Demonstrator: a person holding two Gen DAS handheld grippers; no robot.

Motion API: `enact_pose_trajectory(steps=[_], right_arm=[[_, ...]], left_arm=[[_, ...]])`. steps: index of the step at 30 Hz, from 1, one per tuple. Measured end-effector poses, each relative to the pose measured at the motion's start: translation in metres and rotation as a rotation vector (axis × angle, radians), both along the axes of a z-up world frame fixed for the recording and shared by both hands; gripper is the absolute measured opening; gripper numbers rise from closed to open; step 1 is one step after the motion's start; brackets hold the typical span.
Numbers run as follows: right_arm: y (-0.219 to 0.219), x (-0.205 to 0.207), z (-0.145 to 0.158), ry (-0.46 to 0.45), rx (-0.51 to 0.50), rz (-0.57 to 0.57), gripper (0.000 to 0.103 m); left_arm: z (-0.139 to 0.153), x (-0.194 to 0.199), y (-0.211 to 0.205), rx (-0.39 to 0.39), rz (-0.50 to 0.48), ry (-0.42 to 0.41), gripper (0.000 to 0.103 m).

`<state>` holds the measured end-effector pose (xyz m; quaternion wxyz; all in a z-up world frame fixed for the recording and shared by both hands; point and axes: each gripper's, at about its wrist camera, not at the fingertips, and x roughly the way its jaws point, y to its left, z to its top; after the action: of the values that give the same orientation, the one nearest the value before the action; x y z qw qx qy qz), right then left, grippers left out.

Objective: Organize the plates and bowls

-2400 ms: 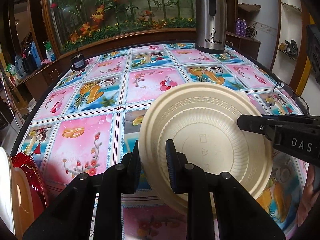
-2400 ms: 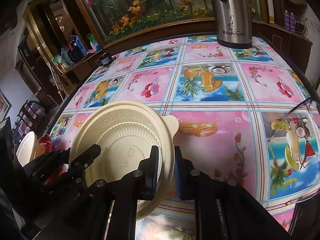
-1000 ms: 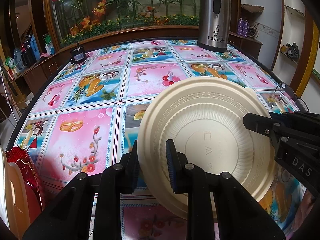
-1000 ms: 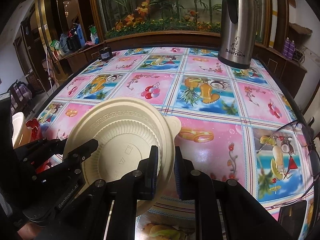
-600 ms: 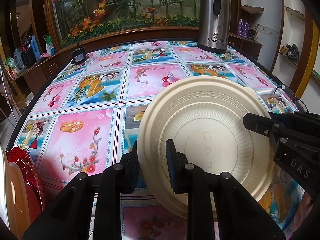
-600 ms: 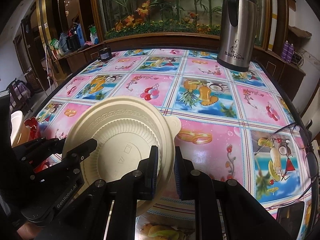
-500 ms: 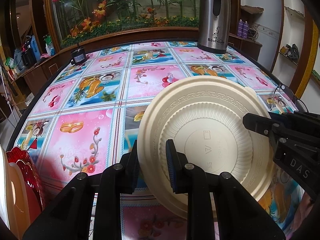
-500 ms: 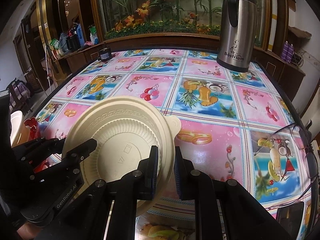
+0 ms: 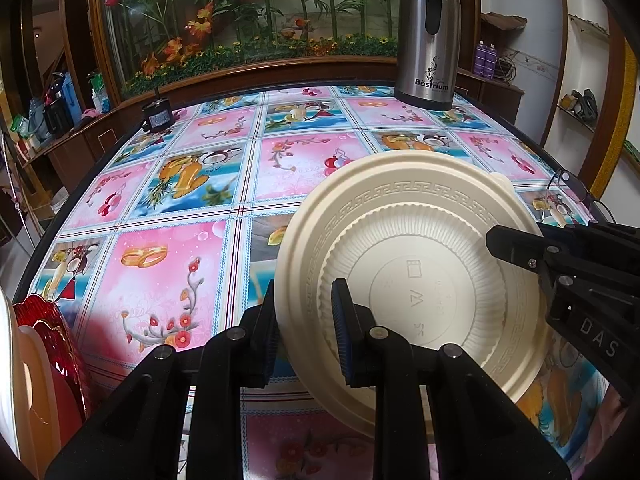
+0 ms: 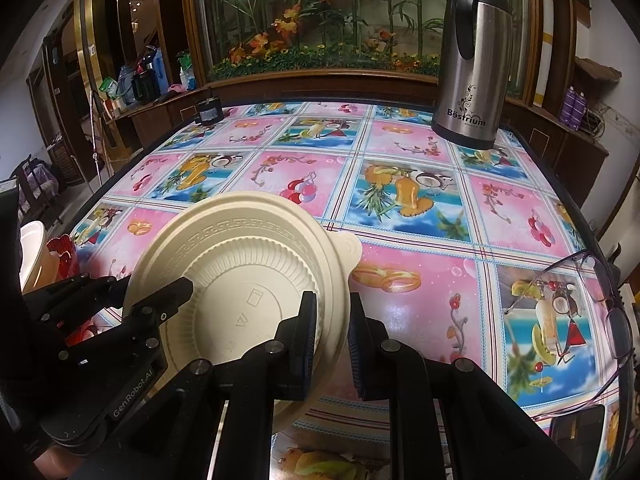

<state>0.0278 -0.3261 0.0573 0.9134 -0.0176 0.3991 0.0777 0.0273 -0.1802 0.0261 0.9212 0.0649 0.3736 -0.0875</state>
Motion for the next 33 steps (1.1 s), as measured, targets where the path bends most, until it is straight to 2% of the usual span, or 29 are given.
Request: enact_pose_trajectory(steps=[9,17,26,30,33], right_arm=[[0.0,0.0,0.0,-0.001,-0.001,0.0,0.017],[-0.006,0.003,-0.004,0.043,0.054,-0.009,0.017],[-0.008,-0.002,0.003,0.016,0.06,-0.015,0.015],[-0.01,-0.003,0.005,0.013,0.077,-0.01,0.015],[-0.01,-0.005,0.004,0.031,0.088,0.007,0.016]], left_arm=[[-0.001,0.001,0.001,0.0,0.001,0.005,0.02],[-0.004,0.003,-0.001,0.001,-0.002,0.021,0.02],[0.0,0.0,-0.002,-0.003,-0.007,0.004,0.02],[0.004,-0.007,-0.005,0.026,0.003,-0.012,0.02],[0.006,-0.016,-0.003,0.035,-0.009,0.021,0.02]])
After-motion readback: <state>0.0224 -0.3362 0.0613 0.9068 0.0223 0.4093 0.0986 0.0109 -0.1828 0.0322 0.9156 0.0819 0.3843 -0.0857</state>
